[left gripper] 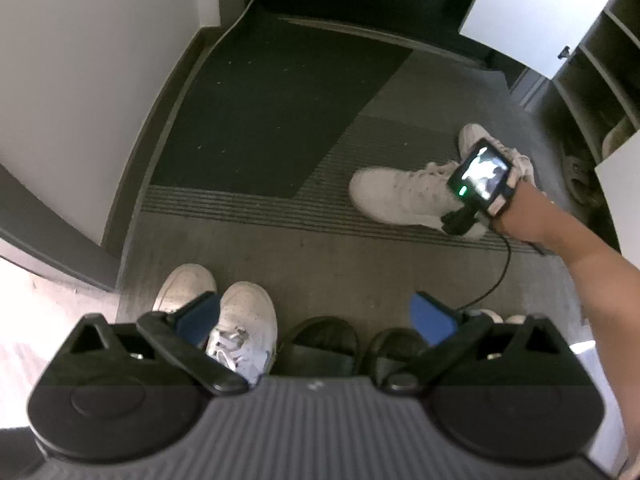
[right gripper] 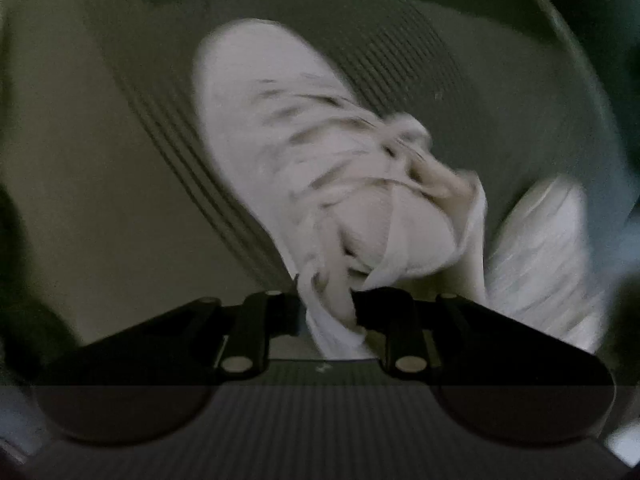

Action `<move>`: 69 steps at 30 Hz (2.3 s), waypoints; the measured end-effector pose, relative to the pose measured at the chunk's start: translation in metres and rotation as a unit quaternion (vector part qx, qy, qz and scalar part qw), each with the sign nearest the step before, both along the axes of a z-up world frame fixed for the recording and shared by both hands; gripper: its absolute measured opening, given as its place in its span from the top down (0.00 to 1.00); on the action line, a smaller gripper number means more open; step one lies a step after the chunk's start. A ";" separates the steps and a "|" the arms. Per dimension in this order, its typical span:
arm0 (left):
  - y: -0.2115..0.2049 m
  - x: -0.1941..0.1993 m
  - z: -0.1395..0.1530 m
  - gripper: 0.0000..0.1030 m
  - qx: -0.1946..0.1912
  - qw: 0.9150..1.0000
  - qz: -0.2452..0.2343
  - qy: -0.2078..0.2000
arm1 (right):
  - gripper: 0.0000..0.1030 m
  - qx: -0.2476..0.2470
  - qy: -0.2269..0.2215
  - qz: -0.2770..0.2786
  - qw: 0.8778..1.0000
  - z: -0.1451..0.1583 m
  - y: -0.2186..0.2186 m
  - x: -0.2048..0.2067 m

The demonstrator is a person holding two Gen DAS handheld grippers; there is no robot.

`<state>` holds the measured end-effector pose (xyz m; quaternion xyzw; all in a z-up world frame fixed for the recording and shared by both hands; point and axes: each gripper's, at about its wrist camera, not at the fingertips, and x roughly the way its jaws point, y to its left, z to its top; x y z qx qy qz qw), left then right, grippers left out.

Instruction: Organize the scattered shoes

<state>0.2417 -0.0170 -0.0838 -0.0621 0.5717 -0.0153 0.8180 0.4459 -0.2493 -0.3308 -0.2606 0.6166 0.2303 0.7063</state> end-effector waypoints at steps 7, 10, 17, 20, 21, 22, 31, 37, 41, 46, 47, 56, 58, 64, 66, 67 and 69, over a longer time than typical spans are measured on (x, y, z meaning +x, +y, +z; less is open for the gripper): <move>0.000 -0.001 -0.012 0.01 -0.011 0.999 -0.014 0.032 | 0.75 -0.004 0.022 0.079 0.997 0.020 0.016 -0.013; 0.001 -0.005 -0.021 0.00 -0.013 0.998 -0.025 0.050 | 0.72 0.026 0.017 0.105 0.994 0.008 0.022 -0.006; 0.017 -0.003 -0.037 0.01 -0.023 0.996 -0.009 0.080 | 0.48 0.127 -0.018 0.058 0.990 0.049 -0.049 0.011; 0.021 0.001 -0.041 0.00 -0.024 0.996 0.001 0.087 | 0.49 0.109 -0.043 0.015 0.993 0.045 -0.070 0.019; 0.020 0.002 -0.042 0.00 -0.027 0.996 0.002 0.090 | 0.49 0.099 -0.041 0.006 0.994 0.040 -0.073 0.021; 0.019 0.003 -0.045 0.00 -0.037 0.994 0.001 0.099 | 0.49 0.090 -0.036 0.005 0.995 0.036 -0.074 0.022; -0.004 0.000 -0.061 0.00 -0.043 0.990 -0.032 0.130 | 0.62 0.071 -0.037 -0.131 0.988 -0.015 -0.070 0.033; -0.012 0.000 -0.066 0.00 -0.046 0.988 -0.031 0.142 | 0.81 0.100 -0.018 -0.231 0.968 -0.014 -0.077 0.035; -0.019 -0.003 -0.070 0.00 -0.062 0.983 -0.060 0.159 | 0.81 0.176 0.029 -0.285 0.942 -0.011 -0.094 0.013; -0.027 -0.014 -0.077 0.00 -0.076 0.975 -0.095 0.184 | 0.79 0.247 0.065 -0.333 0.907 -0.015 -0.092 -0.031; -0.029 -0.016 -0.077 0.00 -0.075 0.975 -0.100 0.185 | 0.79 0.254 0.071 -0.336 0.904 -0.015 -0.090 -0.043; -0.042 -0.014 -0.067 0.00 -0.055 0.982 -0.127 0.128 | 0.68 0.339 0.028 -0.467 0.816 -0.024 -0.094 -0.115; -0.044 -0.012 -0.068 0.00 -0.052 0.983 -0.126 0.122 | 0.68 0.348 0.010 -0.486 0.802 -0.027 -0.093 -0.125; -0.053 -0.004 -0.073 0.00 -0.026 0.986 -0.128 0.103 | 0.62 0.415 -0.032 -0.581 0.699 -0.035 -0.115 -0.169; -0.059 0.006 -0.074 0.00 -0.008 0.987 -0.133 0.094 | 0.54 0.421 -0.053 -0.615 0.664 -0.031 -0.121 -0.191; -0.066 0.017 -0.074 0.00 0.002 0.986 -0.140 0.089 | 0.46 0.420 -0.067 -0.633 0.647 -0.028 -0.125 -0.204; -0.086 0.037 -0.073 0.01 0.010 0.984 -0.165 0.061 | 0.35 0.405 -0.106 -0.668 0.615 -0.021 -0.132 -0.231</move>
